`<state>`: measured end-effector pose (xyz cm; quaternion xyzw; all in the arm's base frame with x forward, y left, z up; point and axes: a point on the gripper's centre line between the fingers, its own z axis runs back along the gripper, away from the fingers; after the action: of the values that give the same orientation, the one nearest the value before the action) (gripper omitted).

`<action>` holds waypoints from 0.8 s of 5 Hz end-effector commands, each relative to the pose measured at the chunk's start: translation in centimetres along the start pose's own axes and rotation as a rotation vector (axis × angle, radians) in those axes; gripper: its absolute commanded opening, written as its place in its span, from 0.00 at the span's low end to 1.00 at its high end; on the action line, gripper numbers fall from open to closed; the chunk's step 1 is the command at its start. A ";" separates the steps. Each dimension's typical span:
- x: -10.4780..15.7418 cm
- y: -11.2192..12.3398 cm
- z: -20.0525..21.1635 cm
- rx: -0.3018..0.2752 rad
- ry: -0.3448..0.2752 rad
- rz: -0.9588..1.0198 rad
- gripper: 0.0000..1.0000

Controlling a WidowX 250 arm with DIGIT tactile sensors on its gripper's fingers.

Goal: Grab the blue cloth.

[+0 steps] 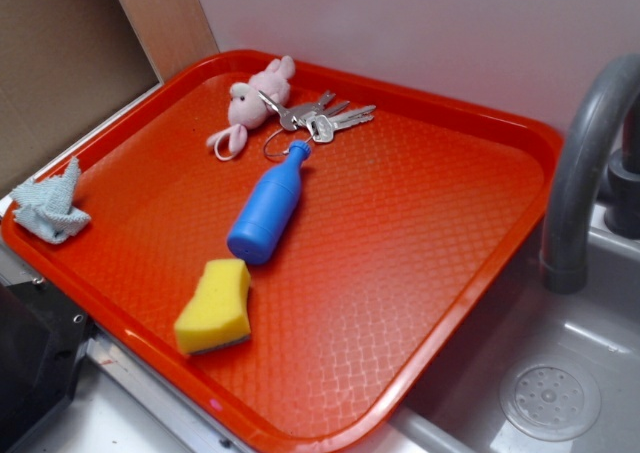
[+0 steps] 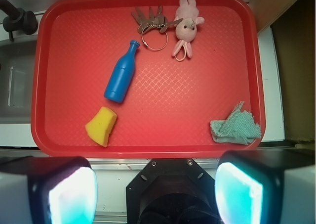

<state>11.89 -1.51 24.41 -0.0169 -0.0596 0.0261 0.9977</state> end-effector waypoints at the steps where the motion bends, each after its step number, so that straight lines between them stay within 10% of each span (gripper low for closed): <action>1: 0.0 0.0 0.0 0.000 0.000 0.000 1.00; 2: 3.1 4.3 -5.3 0.200 0.033 -0.024 1.00; 3: 3.4 6.1 -10.9 0.172 0.214 -0.281 1.00; 4: 2.6 9.4 -15.4 0.269 0.368 -0.424 1.00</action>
<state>16.13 7.07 8.73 0.1198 0.1322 -0.1859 0.9662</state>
